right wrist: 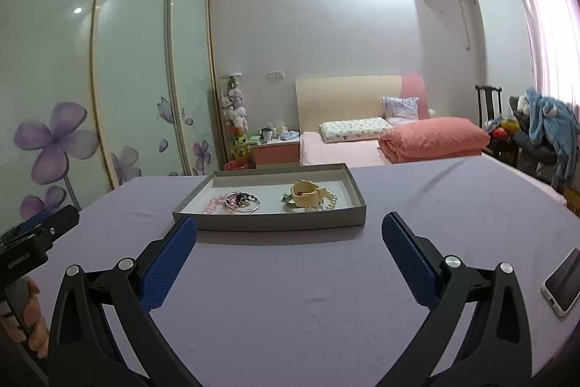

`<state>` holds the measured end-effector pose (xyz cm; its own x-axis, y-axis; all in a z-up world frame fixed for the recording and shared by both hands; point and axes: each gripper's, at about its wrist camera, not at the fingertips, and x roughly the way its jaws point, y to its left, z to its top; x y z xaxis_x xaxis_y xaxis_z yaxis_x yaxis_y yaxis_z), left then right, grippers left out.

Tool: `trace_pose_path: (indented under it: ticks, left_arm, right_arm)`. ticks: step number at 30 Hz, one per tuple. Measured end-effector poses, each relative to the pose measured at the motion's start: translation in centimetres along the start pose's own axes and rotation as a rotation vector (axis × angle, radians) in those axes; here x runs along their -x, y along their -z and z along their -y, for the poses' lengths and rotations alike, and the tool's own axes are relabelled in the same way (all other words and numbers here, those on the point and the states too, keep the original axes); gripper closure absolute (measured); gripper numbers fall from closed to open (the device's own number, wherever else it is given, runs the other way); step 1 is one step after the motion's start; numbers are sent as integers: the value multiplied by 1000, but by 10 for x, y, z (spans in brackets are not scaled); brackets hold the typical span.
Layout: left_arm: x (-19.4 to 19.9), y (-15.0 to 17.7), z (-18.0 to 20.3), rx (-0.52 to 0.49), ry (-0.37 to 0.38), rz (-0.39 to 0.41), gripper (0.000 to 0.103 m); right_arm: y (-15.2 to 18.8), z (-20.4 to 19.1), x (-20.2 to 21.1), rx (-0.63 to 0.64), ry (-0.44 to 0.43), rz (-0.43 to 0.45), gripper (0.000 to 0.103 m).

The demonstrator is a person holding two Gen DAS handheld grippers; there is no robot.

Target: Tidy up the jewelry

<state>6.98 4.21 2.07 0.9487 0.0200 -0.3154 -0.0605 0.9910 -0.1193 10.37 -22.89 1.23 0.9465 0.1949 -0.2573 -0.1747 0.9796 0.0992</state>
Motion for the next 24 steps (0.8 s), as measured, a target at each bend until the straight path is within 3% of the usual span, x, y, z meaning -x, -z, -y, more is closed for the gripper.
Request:
trace_pose_path:
  ticks: [4, 24]
  left_arm:
    - [1, -3, 4, -39, 0, 15, 4]
    - [-7, -3, 1, 9, 27, -32, 4]
  right_arm:
    - [0, -6, 2, 41, 12, 20, 2]
    - [5, -7, 3, 30, 6, 5, 2]
